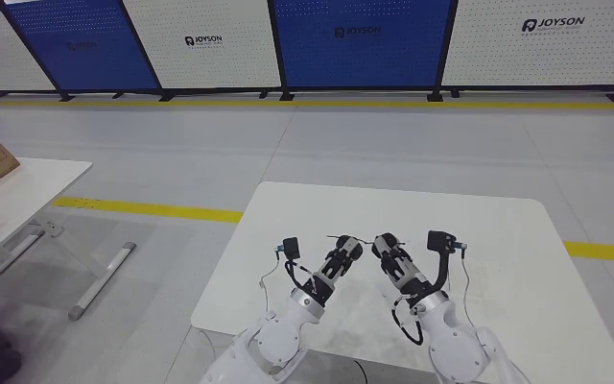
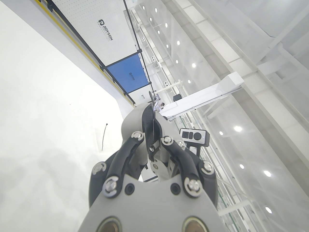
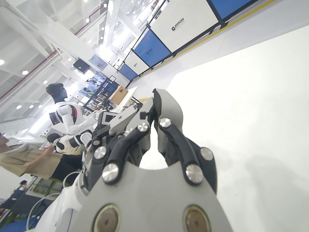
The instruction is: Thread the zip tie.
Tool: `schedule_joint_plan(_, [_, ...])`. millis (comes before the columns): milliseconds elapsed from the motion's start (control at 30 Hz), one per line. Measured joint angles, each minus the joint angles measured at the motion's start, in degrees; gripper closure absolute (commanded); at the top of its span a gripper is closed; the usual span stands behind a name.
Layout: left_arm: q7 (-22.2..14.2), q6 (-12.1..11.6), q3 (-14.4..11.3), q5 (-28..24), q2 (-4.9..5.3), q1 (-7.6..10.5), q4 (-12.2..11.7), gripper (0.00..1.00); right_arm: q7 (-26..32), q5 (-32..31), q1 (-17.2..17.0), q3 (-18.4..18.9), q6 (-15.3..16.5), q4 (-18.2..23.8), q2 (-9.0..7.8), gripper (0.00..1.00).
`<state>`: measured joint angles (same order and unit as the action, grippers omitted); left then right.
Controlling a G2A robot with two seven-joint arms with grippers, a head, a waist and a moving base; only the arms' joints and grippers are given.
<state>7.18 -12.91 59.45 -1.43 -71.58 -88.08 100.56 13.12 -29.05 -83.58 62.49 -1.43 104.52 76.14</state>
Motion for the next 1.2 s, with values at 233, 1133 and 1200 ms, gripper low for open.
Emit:
schedule_joint_plan(233, [-0.48,-0.55,0.02,0.09,-0.12,-0.41,0.12,1.00,2.36,2.74,0.21,0.39,0.05,-0.48,0.00,1.00])
schedule_joint_plan(1133, [0.22,0.45,0.60,1.87,-0.66,-0.20,-0.59,0.70,1.94,2.07,0.06,1.42,0.03,0.23,-0.24,1.00])
schedule_joint_plan(1200, [0.13,0.53,0.63,1.98,-0.69,-0.16,-0.59,0.64,1.63,1.78,0.10,1.32,-0.09,0.20,-0.22,1.00])
